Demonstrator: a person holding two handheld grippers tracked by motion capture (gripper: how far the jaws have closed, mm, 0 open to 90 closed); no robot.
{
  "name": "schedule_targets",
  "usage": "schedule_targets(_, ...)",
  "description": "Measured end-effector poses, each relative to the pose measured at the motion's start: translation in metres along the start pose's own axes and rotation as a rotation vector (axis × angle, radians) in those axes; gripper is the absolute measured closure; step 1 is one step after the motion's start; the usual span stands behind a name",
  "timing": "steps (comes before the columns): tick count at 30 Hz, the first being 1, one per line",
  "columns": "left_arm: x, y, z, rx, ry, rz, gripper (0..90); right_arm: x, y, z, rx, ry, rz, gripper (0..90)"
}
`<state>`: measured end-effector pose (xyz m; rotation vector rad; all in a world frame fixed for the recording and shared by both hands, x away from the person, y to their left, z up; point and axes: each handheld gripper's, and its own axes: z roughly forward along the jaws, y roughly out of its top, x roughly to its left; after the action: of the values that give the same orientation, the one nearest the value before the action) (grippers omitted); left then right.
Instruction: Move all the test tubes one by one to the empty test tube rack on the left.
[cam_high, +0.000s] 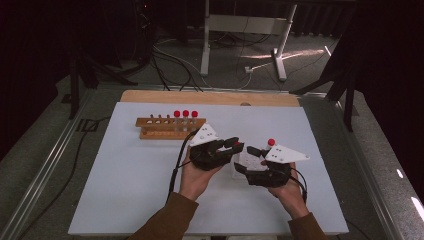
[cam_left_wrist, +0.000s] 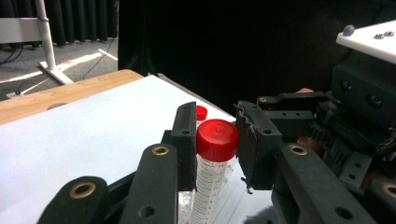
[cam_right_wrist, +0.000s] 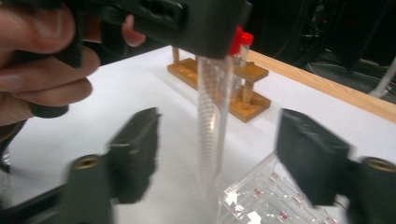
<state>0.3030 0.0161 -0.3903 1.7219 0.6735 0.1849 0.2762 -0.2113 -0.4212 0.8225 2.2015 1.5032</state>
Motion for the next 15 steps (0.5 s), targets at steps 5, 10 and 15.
schedule_targets(5, 0.004, 0.003, -0.006, -0.015, 0.013, -0.010, 71.1, -0.001, 0.000, -0.001, -0.005, -0.050, 0.002, 14.1)
schedule_targets(10, 0.010, 0.005, -0.012, -0.027, 0.036, -0.015, 71.1, -0.006, 0.000, -0.003, -0.019, -0.053, 0.028, 6.5)
schedule_targets(15, 0.015, 0.008, -0.017, -0.036, 0.057, -0.019, 71.1, -0.008, -0.001, -0.004, -0.014, -0.043, 0.033, 2.2)
